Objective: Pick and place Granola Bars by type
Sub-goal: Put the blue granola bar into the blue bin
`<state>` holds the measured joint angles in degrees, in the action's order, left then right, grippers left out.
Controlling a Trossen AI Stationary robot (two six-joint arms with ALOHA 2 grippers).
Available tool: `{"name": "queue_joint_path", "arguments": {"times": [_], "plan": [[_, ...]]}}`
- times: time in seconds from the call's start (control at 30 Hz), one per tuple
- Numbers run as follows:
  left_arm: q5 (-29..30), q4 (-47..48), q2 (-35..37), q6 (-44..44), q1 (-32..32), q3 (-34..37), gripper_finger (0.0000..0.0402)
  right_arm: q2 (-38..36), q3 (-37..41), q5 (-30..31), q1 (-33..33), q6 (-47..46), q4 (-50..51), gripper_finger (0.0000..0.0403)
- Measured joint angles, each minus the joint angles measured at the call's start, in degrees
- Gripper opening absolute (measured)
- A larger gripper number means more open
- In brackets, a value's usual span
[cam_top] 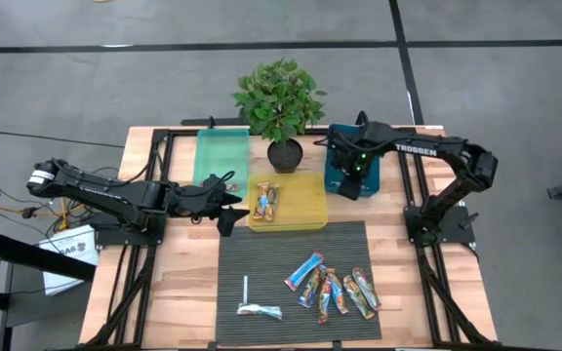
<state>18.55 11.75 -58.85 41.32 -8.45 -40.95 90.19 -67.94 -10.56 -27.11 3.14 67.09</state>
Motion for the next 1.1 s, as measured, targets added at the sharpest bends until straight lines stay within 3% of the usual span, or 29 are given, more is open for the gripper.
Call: {"name": "queue_joint_path", "arguments": {"times": [0.23, 0.67, 0.9, 1.1], "plan": [[-0.3, 0.0, 0.0, 0.0, 0.0, 0.0, 0.0265, -2.5, -0.5, -11.0, 0.8, -5.9, 1.5, 0.0102], [-0.8, 0.0, 0.0, -0.3, 0.0, 0.0, 0.0265, -17.8, -0.5, -11.7, 8.1, -19.7, -2.3, 0.0102], [-0.8, 0.4, 0.0, -0.3, 0.0, 0.0, 0.0265, -22.4, -0.5, -11.9, 16.2, -30.3, -10.9, 0.0102], [-1.7, 0.4, 0.0, -0.2, 0.0, 0.0, 0.0265, -22.8, -0.5, -12.0, 25.3, -31.8, -14.3, 0.0102]]}}
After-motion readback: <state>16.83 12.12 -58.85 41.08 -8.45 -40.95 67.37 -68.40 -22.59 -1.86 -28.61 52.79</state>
